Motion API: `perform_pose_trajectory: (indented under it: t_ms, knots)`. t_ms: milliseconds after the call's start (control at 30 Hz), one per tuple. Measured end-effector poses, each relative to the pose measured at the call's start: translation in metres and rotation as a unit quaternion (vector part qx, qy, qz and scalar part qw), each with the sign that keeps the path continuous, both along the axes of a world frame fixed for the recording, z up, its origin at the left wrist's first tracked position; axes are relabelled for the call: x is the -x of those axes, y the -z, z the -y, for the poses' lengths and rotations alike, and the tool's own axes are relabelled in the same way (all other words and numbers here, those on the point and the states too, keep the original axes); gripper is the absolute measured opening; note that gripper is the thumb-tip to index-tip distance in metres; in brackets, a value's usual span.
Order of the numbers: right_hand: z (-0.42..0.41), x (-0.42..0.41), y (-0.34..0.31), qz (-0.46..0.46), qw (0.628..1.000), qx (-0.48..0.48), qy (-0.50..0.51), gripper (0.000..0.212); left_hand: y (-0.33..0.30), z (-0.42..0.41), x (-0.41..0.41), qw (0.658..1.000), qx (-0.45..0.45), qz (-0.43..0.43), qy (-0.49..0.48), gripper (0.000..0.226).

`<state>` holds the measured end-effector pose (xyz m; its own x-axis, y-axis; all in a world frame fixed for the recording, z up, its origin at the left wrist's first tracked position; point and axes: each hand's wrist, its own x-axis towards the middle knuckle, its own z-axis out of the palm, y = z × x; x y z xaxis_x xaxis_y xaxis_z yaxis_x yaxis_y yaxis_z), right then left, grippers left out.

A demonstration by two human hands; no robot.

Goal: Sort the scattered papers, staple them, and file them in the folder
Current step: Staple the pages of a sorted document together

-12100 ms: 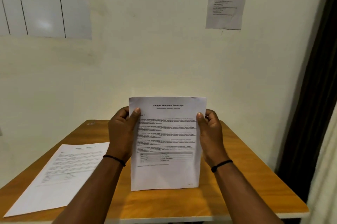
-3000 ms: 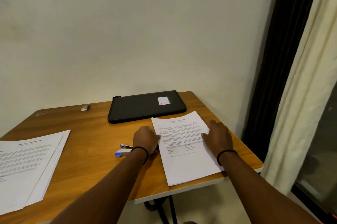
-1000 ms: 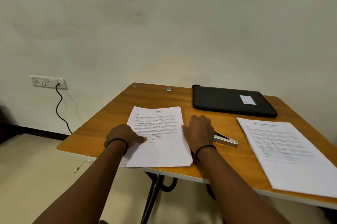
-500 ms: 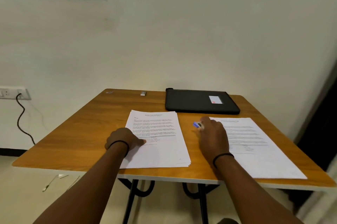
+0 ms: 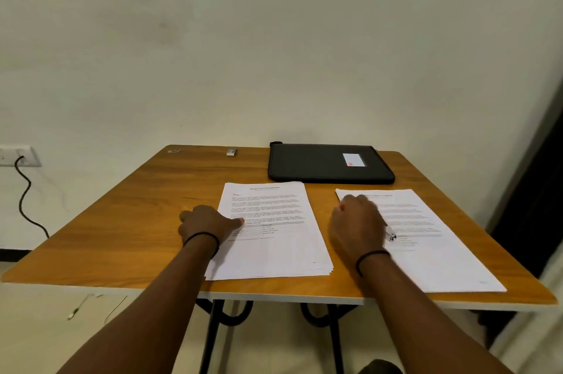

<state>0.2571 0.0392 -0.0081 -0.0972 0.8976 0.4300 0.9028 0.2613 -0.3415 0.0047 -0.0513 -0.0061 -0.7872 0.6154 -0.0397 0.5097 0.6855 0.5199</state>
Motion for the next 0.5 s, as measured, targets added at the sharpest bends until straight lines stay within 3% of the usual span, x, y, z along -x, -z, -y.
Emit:
perform_pose_trajectory:
  t_ms: [67,167,367,500]
  knots:
    - [0.009,0.024,0.001,-0.003,0.996,0.090,-0.025,0.023,-0.001,-0.003,-0.003,1.000,0.003,-0.007,0.018,0.068]
    - [0.016,0.044,0.005,0.030,0.993,0.116,-0.018,0.030,-0.004,-0.008,-0.008,0.999,-0.007,0.035,0.042,0.048]
    - [0.004,0.045,0.002,-0.002,0.979,0.202,0.002,0.040,-0.007,-0.007,-0.012,0.996,-0.018,0.075,0.048,0.044]
    - [0.003,0.045,0.006,-0.015,0.977,0.211,0.005,0.044,-0.004,-0.011,-0.011,0.956,-0.130,0.258,0.049,0.038]
